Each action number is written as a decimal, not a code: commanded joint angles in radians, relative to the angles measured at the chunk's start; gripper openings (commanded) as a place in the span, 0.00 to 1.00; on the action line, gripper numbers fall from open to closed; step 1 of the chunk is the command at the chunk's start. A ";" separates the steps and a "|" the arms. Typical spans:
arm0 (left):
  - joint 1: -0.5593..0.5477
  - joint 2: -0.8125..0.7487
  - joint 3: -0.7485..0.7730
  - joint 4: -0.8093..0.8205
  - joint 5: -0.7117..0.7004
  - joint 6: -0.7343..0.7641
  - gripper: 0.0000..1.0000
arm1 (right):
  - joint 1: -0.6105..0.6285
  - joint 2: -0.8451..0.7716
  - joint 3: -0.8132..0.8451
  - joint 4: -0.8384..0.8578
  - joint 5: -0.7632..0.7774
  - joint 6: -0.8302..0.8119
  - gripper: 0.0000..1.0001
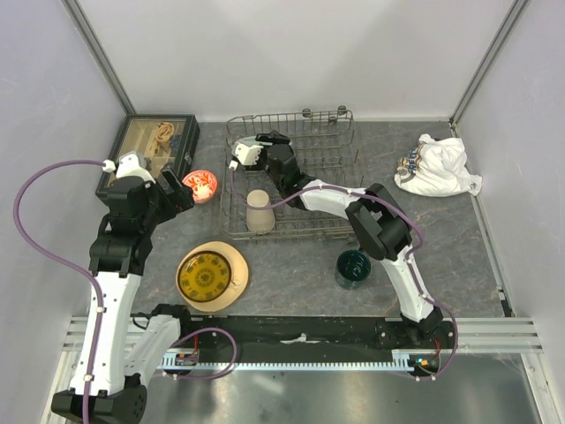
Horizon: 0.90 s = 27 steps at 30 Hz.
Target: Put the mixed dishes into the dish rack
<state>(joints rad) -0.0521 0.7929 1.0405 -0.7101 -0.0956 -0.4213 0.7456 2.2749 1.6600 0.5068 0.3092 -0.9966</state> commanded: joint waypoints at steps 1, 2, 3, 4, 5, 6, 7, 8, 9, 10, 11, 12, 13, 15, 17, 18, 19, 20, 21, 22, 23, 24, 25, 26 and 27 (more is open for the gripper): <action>0.005 -0.017 0.021 -0.005 0.014 -0.030 0.96 | 0.021 -0.124 -0.026 0.104 -0.022 0.032 0.73; 0.005 -0.020 0.021 -0.006 0.014 -0.030 0.96 | 0.023 -0.127 -0.032 0.105 -0.022 0.032 0.73; 0.005 -0.018 0.020 -0.006 0.017 -0.033 0.96 | 0.024 -0.135 -0.043 0.105 -0.022 0.030 0.73; 0.005 -0.018 0.020 -0.009 0.019 -0.036 0.96 | 0.026 -0.140 -0.051 0.107 -0.021 0.030 0.74; 0.005 -0.021 0.016 -0.008 0.025 -0.037 0.96 | 0.028 -0.144 -0.058 0.110 -0.016 0.029 0.74; 0.005 -0.021 0.016 -0.008 0.027 -0.039 0.96 | 0.029 -0.153 -0.075 0.114 -0.016 0.027 0.73; 0.005 -0.023 0.015 -0.009 0.028 -0.043 0.96 | 0.029 -0.158 -0.084 0.119 -0.016 0.026 0.74; 0.003 -0.023 0.013 -0.008 0.031 -0.045 0.96 | 0.032 -0.164 -0.094 0.122 -0.013 0.024 0.74; 0.003 -0.021 0.013 -0.008 0.033 -0.045 0.96 | 0.031 -0.173 -0.112 0.130 -0.013 0.024 0.74; 0.005 -0.021 0.013 -0.009 0.033 -0.047 0.96 | 0.034 -0.178 -0.121 0.133 -0.012 0.026 0.74; 0.005 -0.023 0.013 -0.009 0.034 -0.047 0.96 | 0.034 -0.184 -0.131 0.134 -0.009 0.026 0.74; 0.003 -0.021 0.013 -0.008 0.034 -0.047 0.96 | 0.037 -0.195 -0.149 0.140 -0.010 0.027 0.74; 0.005 -0.023 0.015 -0.009 0.034 -0.047 0.96 | 0.038 -0.199 -0.157 0.144 -0.009 0.029 0.74; 0.005 -0.021 0.015 -0.008 0.036 -0.047 0.96 | 0.043 -0.216 -0.183 0.153 -0.005 0.029 0.74; 0.005 -0.023 0.015 -0.009 0.039 -0.048 0.96 | 0.046 -0.230 -0.200 0.163 0.002 0.032 0.75; 0.005 -0.023 0.015 -0.011 0.040 -0.048 0.96 | 0.049 -0.245 -0.218 0.176 0.004 0.036 0.75; 0.005 -0.024 0.015 -0.012 0.039 -0.047 0.96 | 0.049 -0.256 -0.226 0.179 0.008 0.055 0.74; 0.005 -0.026 0.015 -0.015 0.039 -0.047 0.96 | 0.049 -0.265 -0.233 0.182 0.013 0.068 0.75; 0.005 -0.024 0.015 -0.020 0.039 -0.047 0.96 | 0.049 -0.290 -0.246 0.187 0.018 0.087 0.75; 0.005 -0.026 0.015 -0.020 0.037 -0.045 0.96 | 0.049 -0.304 -0.253 0.187 0.036 0.107 0.75; 0.005 -0.029 0.012 -0.022 0.039 -0.045 0.96 | 0.049 -0.320 -0.259 0.188 0.050 0.151 0.75; 0.005 -0.027 0.009 -0.023 0.040 -0.045 0.96 | 0.051 -0.360 -0.276 0.182 0.059 0.174 0.75; 0.005 -0.029 0.006 -0.025 0.042 -0.043 0.96 | 0.052 -0.383 -0.288 0.179 0.067 0.197 0.75; 0.005 -0.024 0.000 -0.028 0.048 -0.043 0.96 | 0.052 -0.409 -0.299 0.171 0.083 0.223 0.76; 0.005 -0.020 -0.005 -0.032 0.054 -0.043 0.96 | 0.058 -0.463 -0.325 0.155 0.094 0.261 0.77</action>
<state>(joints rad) -0.0521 0.7753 1.0405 -0.7288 -0.0708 -0.4423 0.7921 1.9858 1.3720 0.6270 0.3489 -0.8825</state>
